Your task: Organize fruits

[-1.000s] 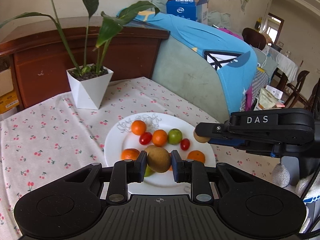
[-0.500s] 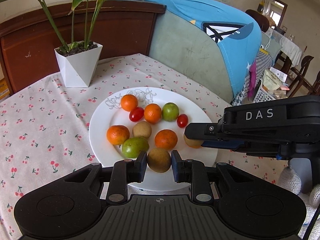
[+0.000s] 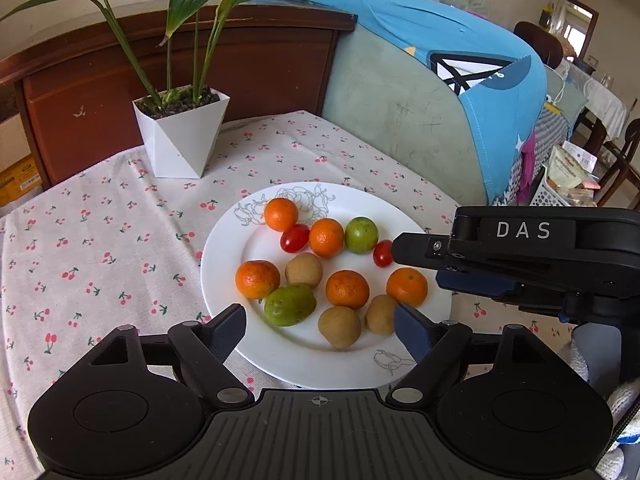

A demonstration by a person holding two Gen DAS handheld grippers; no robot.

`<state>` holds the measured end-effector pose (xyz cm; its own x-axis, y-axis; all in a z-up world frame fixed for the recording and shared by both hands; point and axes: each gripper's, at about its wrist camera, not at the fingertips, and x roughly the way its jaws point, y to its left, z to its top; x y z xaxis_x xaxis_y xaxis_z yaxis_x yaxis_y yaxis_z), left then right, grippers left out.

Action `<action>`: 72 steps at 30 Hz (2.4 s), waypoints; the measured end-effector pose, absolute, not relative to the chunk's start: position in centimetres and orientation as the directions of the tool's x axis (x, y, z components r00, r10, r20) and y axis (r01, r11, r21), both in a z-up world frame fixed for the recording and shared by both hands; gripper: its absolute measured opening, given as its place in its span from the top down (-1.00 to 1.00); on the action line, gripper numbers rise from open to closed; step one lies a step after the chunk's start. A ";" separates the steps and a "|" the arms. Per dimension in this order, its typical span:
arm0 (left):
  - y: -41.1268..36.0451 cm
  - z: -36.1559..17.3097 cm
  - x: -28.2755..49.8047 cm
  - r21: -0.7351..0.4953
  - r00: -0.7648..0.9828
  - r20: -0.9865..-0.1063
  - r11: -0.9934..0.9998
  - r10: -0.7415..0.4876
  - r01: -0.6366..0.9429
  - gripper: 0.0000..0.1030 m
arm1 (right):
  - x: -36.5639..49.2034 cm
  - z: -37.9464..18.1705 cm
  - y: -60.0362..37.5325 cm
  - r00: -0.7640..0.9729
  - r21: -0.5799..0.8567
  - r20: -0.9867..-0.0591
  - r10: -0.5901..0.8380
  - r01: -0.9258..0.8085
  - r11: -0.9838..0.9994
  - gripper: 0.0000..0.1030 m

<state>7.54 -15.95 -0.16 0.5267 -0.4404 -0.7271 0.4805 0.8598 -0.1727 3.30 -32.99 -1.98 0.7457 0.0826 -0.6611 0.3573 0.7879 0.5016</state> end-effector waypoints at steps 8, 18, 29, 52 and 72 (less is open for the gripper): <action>-15.3 1.0 7.2 -0.134 0.555 -0.742 0.895 -0.376 0.426 -0.72 | 2.7 -0.4 -32.0 0.745 0.358 -0.663 -0.068 0.395 0.846 -0.41; -13.5 0.6 6.8 -0.125 0.549 -0.784 0.939 -0.291 0.320 -0.80 | -0.7 -0.4 -31.4 0.690 0.292 -0.704 -0.167 0.496 0.818 -0.59; -12.6 0.5 5.7 -0.043 0.559 -0.804 0.956 -0.205 0.290 -0.86 | -2.6 -0.7 -28.8 0.655 0.184 -0.725 -0.212 0.482 0.857 -0.72; -12.1 -0.1 6.0 0.008 0.558 -0.818 0.968 -0.138 0.251 -0.87 | -1.4 -2.3 -27.6 0.600 0.109 -0.764 -0.239 0.484 0.868 -0.80; -12.6 -0.5 6.3 0.065 0.570 -0.816 0.963 -0.100 0.261 -0.87 | -0.9 -2.7 -27.3 0.597 0.086 -0.764 -0.245 0.470 0.878 -0.83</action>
<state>6.30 -12.63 -0.51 0.5695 -0.0996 -0.8159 0.2614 0.9630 0.0649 -0.91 -27.33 -2.66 0.5969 -0.2450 -0.7640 0.4702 0.8784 0.0858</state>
